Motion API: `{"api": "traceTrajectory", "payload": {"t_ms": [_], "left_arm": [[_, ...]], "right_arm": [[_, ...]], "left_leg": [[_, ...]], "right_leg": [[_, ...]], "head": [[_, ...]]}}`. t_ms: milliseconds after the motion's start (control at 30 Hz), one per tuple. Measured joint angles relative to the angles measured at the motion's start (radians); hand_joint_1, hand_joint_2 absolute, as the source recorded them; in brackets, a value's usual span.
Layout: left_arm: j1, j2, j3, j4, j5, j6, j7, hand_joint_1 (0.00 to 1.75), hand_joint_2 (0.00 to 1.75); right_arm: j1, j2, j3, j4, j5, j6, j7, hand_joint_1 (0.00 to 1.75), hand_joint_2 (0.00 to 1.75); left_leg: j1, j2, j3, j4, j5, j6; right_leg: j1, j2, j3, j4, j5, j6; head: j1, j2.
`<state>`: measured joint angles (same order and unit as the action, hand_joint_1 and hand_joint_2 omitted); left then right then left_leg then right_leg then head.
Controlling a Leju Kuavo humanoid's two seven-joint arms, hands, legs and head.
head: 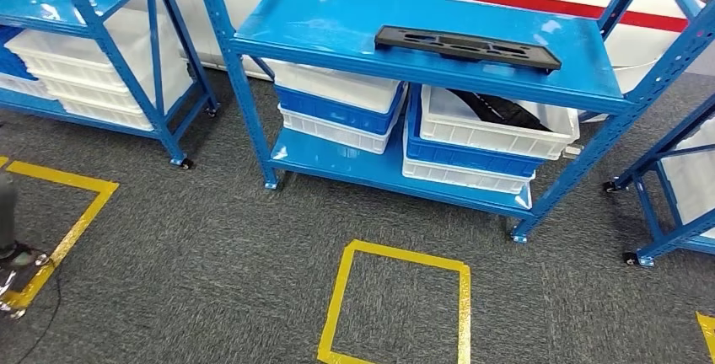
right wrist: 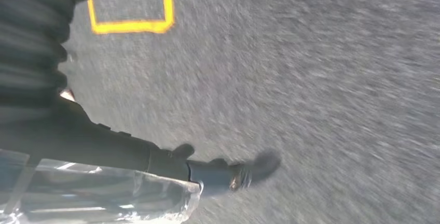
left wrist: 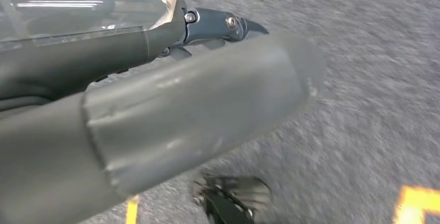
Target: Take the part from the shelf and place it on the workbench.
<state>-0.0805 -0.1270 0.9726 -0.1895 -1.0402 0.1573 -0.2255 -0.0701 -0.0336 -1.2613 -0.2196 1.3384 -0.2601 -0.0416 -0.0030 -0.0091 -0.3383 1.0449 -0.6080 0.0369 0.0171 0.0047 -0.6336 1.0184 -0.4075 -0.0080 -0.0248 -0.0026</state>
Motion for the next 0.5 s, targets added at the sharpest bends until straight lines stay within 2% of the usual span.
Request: {"api": "traceTrajectory", "payload": {"t_ms": [33,67,100,133,167,200,233,267,300,333,367,400,433,500], "left_arm": [[-0.005,-0.002,0.0,0.0,0.0,0.0,-0.001,0.0,0.0],[-0.007,-0.002,-0.001,0.0,0.0,0.0,-0.002,0.0,0.0],[-0.008,-0.003,-0.001,0.0,-0.001,0.0,-0.004,0.0,0.0],[-0.007,-0.003,-0.002,0.0,-0.001,0.0,-0.005,0.0,0.0],[-0.006,-0.002,-0.002,0.0,-0.001,0.0,-0.006,0.0,0.0],[-0.004,0.0,-0.002,0.0,0.0,0.0,-0.006,0.0,0.0],[-0.003,0.002,-0.002,0.0,0.001,0.0,-0.005,0.0,0.0],[-0.002,0.003,-0.001,0.0,0.002,-0.001,-0.004,0.0,0.44],[0.001,0.004,-0.001,0.0,0.003,-0.001,-0.002,0.0,0.87],[0.004,0.005,-0.001,0.0,0.003,0.0,0.001,0.0,0.87],[0.006,0.006,-0.001,0.0,0.002,0.0,0.004,0.0,0.87],[0.007,0.006,-0.001,0.001,0.001,0.0,0.007,0.0,0.44],[0.007,0.007,-0.001,0.001,0.0,0.001,0.009,0.0,0.0],[0.005,0.004,-0.001,0.001,0.0,0.002,0.012,0.0,0.0]], "right_arm": [[-0.004,-0.002,0.0,-0.001,0.0,0.0,0.0,0.0,1.75],[-0.007,-0.002,0.0,-0.002,0.0,0.0,0.0,0.0,1.75],[-0.008,-0.003,-0.001,-0.002,0.0,0.0,0.001,0.0,1.75],[-0.009,-0.001,-0.001,-0.002,0.0,0.0,0.001,0.0,1.75],[-0.007,0.0,-0.002,-0.002,0.0,0.0,0.002,0.0,1.75],[-0.005,0.002,-0.002,-0.002,-0.001,0.0,0.002,0.0,1.75],[-0.002,0.004,-0.002,-0.002,-0.001,0.0,0.003,0.0,1.75],[0.0,0.007,-0.002,-0.002,0.0,0.001,0.005,0.0,1.75],[0.002,0.009,-0.002,-0.002,0.0,0.002,0.007,0.0,1.75],[0.003,0.012,-0.003,-0.002,0.002,0.002,0.009,0.0,1.75],[0.002,0.013,-0.003,-0.002,0.005,0.003,0.011,0.0,1.75],[0.002,0.013,-0.003,-0.002,0.009,0.003,0.013,0.0,1.75],[0.001,0.013,-0.003,-0.002,0.013,0.003,0.014,0.0,1.75],[0.0,0.009,-0.002,-0.002,0.018,0.002,0.015,0.0,1.75]], "left_leg": [[0.003,0.002,-0.037,0.068,0.012,-0.003],[0.005,0.004,-0.086,0.141,0.013,-0.006],[0.006,0.005,-0.137,0.203,-0.008,-0.01],[0.009,0.005,-0.185,0.243,-0.051,-0.015],[0.011,0.006,-0.227,0.259,-0.105,-0.021],[0.014,0.006,-0.259,0.256,-0.151,-0.027],[0.017,0.006,-0.283,0.235,-0.171,-0.031],[0.018,0.006,-0.299,0.2,-0.152,-0.034],[0.02,0.006,-0.309,0.149,-0.082,-0.034],[0.02,0.006,-0.319,0.101,0.012,-0.032],[0.02,0.007,-0.322,0.061,0.095,-0.027],[0.019,0.006,-0.325,0.037,0.154,-0.022],[0.017,0.006,-0.327,0.03,0.175,-0.018],[0.017,0.005,-0.32,0.022,0.174,-0.011]], "right_leg": [[-0.002,0.001,0.017,-0.001,-0.008,-0.012],[-0.005,0.002,0.033,-0.002,-0.016,-0.024],[-0.004,0.003,0.044,-0.003,-0.026,-0.032],[-0.005,0.005,0.055,-0.003,-0.037,-0.037],[-0.006,0.009,0.067,-0.003,-0.049,-0.039],[-0.008,0.013,0.081,-0.003,-0.062,-0.036],[-0.011,0.016,0.097,-0.003,-0.075,-0.032],[-0.013,0.018,0.113,-0.002,-0.089,-0.027],[-0.015,0.02,0.125,-0.003,-0.103,-0.022],[-0.015,0.022,0.135,-0.001,-0.116,-0.017],[-0.013,0.024,0.139,0.001,-0.129,-0.011],[-0.009,0.025,0.14,0.002,-0.14,-0.004],[-0.006,0.027,0.141,0.002,-0.147,0.002],[0.0,0.025,0.145,-0.002,-0.156,0.012]], "head": [[0.0,0.0],[-0.001,0.0],[-0.001,0.0],[-0.002,0.0],[-0.001,0.0],[-0.002,0.0],[-0.002,0.0],[-0.002,0.0],[-0.003,0.0],[-0.003,0.0],[-0.003,0.0],[-0.002,0.0],[0.0,0.0],[0.003,0.0]]}}
